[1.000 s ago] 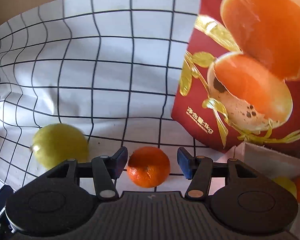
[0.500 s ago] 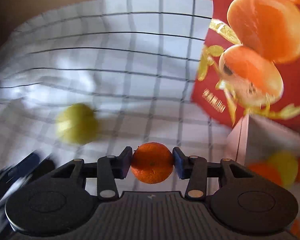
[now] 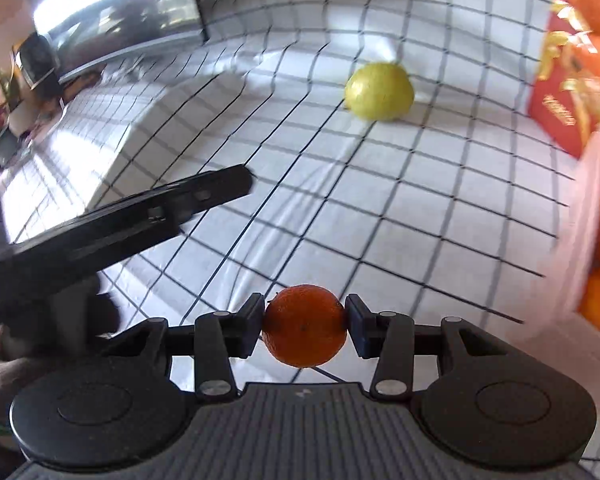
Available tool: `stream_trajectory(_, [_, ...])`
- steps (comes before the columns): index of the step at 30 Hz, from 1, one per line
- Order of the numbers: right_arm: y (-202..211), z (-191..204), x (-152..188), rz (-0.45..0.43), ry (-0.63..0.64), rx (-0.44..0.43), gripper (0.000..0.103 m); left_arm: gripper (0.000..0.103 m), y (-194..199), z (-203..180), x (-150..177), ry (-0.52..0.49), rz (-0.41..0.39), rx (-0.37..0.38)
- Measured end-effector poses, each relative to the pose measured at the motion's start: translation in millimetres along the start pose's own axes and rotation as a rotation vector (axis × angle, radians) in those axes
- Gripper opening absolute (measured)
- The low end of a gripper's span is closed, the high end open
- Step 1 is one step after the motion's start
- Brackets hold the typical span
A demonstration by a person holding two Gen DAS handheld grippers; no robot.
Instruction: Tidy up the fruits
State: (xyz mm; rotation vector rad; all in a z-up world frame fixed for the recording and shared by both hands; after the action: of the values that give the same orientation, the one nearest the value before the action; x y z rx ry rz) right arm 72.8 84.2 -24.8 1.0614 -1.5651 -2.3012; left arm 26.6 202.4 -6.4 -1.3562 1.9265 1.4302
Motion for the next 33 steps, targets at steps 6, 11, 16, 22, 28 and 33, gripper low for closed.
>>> stream_trajectory(6, [12,-7,-25,-0.128,0.028,0.008,0.067,0.042,1,30,11,0.093,-0.009,0.044])
stream_trajectory(11, [22,-39,-87,-0.345,0.007,0.195,0.085,0.042,7,22,9,0.084,-0.05,0.11])
stream_trajectory(16, [-23,-60,-148,-0.354,-0.018,0.328,0.084,0.042,7,10,12,0.047,-0.05,0.156])
stream_trajectory(22, [-76,-83,-177,-0.27,-0.084,0.354,0.084,0.042,8,10,11,0.053,-0.061,0.174])
stream_trajectory(28, [-93,-81,-174,-0.235,-0.104,0.284,0.076,0.042,5,10,11,0.059,-0.049,0.18])
stream_trajectory(33, [-89,-64,-174,-0.229,-0.001,0.321,0.066,0.042,7,11,10,0.059,-0.063,0.179])
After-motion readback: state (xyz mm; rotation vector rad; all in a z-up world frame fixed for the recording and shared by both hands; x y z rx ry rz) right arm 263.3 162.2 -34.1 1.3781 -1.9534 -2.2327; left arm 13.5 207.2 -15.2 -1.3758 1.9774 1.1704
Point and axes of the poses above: each gripper's, at about its wrist camera, not at the fingertips, and y roughly against the way its jaws point, z to its left, x to its underside, the point moved 8 cm from there along -y, roughly the way its jaws point, and after that the axes turned 4 degrees about z, right-handed, at the moved point
